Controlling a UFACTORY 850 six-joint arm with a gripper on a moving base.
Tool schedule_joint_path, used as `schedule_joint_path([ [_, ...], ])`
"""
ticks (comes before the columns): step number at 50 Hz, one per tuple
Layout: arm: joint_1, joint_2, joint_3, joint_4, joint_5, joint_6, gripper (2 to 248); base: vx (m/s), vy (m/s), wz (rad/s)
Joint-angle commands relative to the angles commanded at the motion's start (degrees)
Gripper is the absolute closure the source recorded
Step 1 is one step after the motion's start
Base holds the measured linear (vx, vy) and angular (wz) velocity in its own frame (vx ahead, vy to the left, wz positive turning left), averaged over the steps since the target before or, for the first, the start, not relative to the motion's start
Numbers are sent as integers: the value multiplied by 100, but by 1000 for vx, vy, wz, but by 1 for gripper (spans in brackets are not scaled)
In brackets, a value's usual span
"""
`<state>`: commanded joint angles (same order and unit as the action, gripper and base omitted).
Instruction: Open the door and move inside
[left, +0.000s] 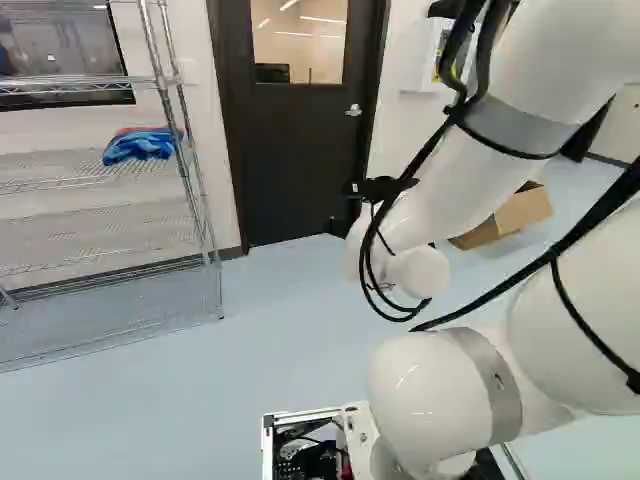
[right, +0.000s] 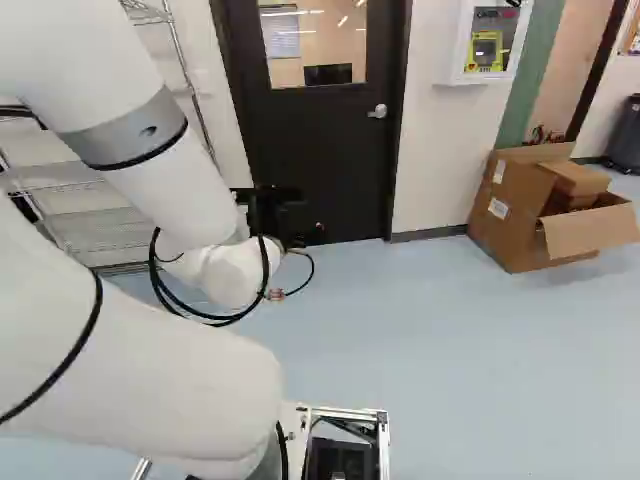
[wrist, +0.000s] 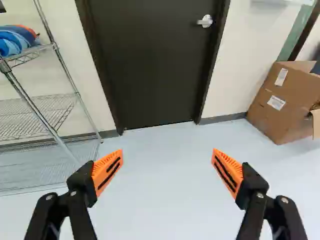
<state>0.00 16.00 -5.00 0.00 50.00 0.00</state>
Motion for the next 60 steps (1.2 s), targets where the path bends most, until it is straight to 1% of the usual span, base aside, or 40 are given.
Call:
schedule_joint_path([
  [11, 0, 0, 0, 0, 0, 0, 3, 42, -47, -28],
  [26, 0, 0, 0, 0, 0, 0, 3, 111, -1, -9],
  [60, 0, 0, 0, 0, 0, 0, 3, 170, -28, -4],
])
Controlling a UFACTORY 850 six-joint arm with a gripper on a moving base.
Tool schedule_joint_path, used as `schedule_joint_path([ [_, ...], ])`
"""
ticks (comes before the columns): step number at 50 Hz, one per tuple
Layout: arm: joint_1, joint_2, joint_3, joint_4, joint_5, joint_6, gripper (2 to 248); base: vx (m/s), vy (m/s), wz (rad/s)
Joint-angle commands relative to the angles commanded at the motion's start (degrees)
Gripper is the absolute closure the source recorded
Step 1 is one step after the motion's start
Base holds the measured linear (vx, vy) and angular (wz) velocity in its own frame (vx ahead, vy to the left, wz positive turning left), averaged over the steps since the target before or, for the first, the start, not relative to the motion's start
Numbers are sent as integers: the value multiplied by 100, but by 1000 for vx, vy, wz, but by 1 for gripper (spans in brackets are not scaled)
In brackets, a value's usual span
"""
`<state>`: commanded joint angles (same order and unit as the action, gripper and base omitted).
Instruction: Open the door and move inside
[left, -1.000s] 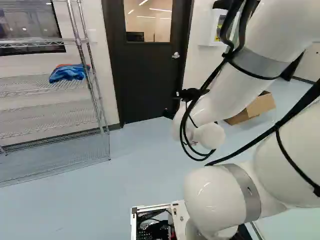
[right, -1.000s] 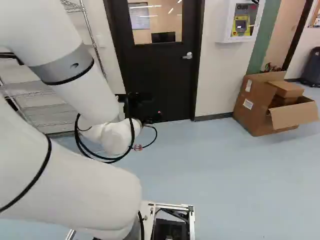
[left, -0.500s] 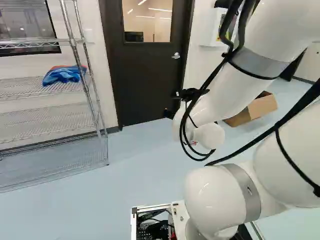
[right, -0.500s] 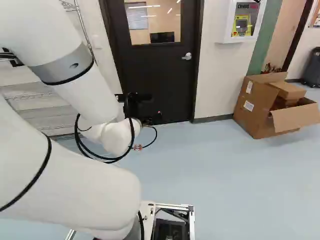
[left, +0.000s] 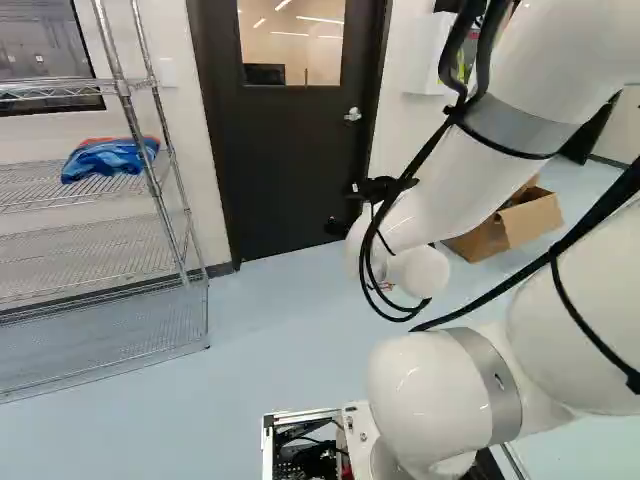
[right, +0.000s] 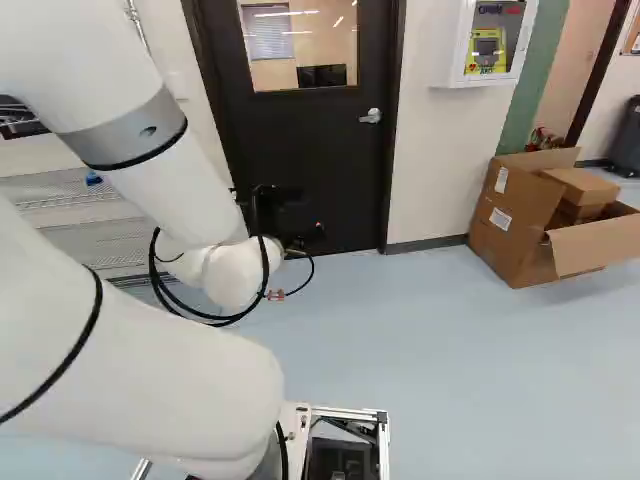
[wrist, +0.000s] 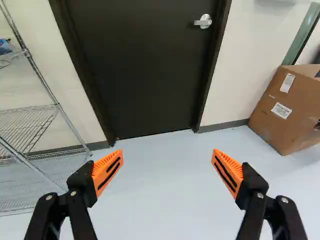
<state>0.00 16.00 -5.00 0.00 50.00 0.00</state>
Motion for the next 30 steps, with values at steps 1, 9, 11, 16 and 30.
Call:
schedule_joint_path([
  [1, 0, 0, 0, 0, 0, 0, 3, 175, -30, 3],
  [9, 0, 0, 0, 0, 0, 0, 3, 194, -39, -7],
  [11, 0, 0, 0, 0, 0, 0, 3, 197, -45, -7],
  [16, 0, 0, 0, 0, 0, 0, 3, 187, -38, -2],
  [30, 0, 0, 0, 0, 0, 0, 3, 176, -39, -8],
])
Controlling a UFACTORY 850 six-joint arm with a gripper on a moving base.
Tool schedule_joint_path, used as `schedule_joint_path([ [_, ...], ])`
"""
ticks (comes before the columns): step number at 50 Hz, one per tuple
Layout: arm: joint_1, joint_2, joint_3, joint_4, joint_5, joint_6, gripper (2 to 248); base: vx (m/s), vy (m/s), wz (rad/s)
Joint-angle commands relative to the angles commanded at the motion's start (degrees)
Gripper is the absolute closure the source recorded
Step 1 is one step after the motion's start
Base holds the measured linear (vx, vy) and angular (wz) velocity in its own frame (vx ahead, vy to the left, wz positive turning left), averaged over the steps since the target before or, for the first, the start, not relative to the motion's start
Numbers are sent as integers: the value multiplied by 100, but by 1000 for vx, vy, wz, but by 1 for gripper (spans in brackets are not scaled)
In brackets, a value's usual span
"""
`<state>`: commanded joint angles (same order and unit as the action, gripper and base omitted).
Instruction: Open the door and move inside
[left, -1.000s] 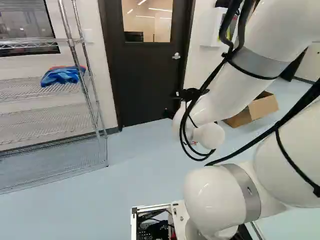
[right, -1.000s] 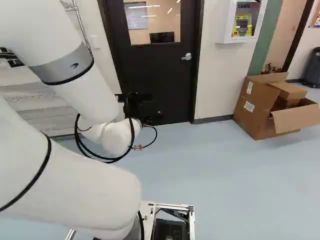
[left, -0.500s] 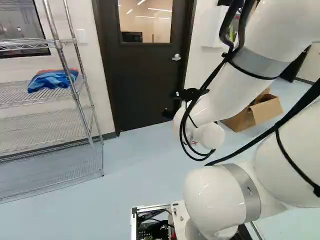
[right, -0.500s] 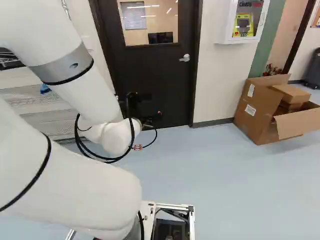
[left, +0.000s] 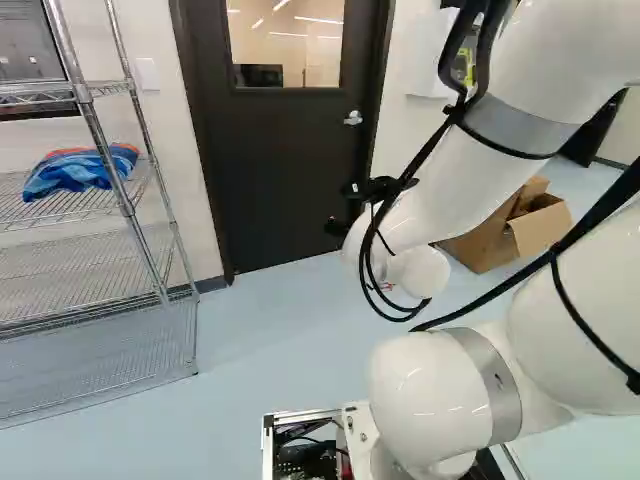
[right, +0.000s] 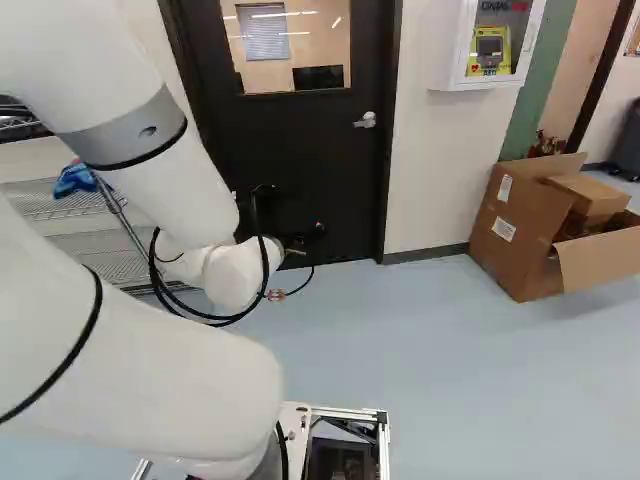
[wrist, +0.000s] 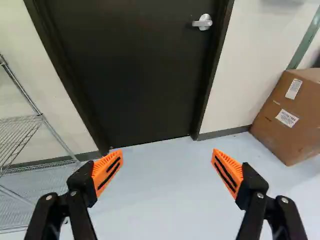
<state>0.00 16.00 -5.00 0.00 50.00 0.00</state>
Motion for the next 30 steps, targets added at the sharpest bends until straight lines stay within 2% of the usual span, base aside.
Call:
schedule_joint_path([
  [30, 0, 0, 0, 0, 0, 0, 3, 164, -38, -3],
])
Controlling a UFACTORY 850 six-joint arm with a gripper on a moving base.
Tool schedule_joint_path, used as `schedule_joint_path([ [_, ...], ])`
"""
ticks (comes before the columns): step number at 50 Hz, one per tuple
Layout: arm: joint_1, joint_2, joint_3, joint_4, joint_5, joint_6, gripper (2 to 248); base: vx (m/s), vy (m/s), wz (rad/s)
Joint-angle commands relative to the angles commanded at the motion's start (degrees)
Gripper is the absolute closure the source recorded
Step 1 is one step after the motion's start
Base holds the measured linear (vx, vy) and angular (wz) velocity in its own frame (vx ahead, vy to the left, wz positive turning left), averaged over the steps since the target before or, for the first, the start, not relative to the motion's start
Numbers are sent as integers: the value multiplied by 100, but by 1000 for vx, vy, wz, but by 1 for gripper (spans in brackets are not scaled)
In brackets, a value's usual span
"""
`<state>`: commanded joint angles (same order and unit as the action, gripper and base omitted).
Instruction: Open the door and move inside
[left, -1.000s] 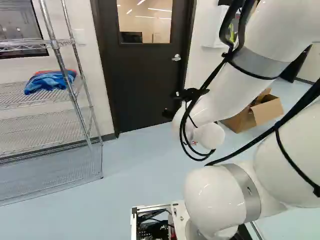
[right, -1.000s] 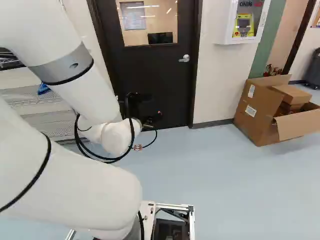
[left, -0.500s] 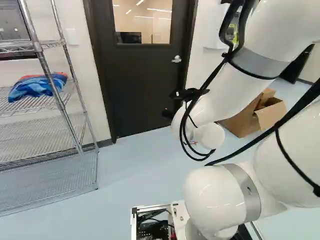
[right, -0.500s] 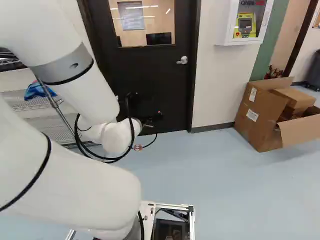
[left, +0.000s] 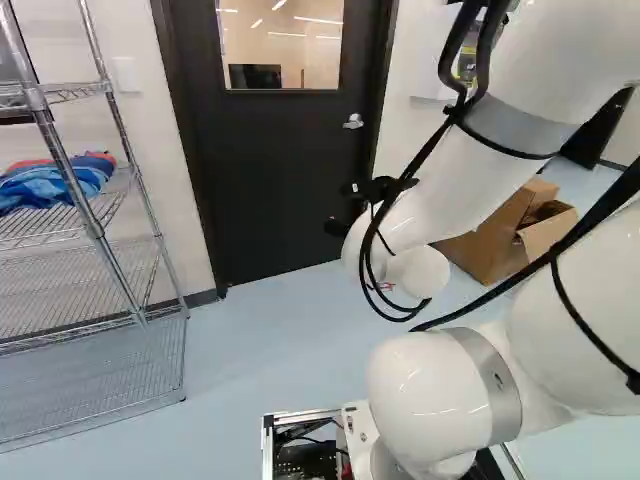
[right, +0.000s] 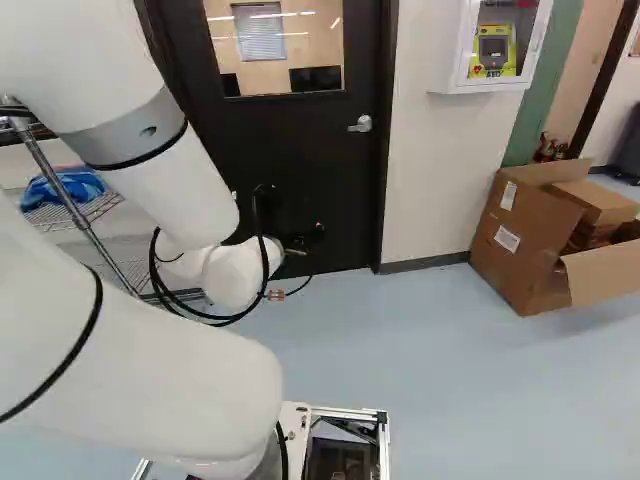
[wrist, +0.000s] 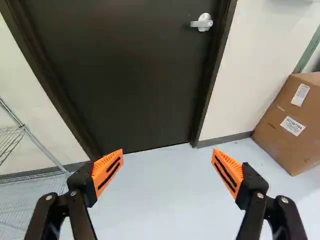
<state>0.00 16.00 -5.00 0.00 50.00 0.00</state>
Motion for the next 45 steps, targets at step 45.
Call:
schedule_joint_path([
  [45, 0, 0, 0, 0, 0, 0, 3, 142, -39, 0],
])
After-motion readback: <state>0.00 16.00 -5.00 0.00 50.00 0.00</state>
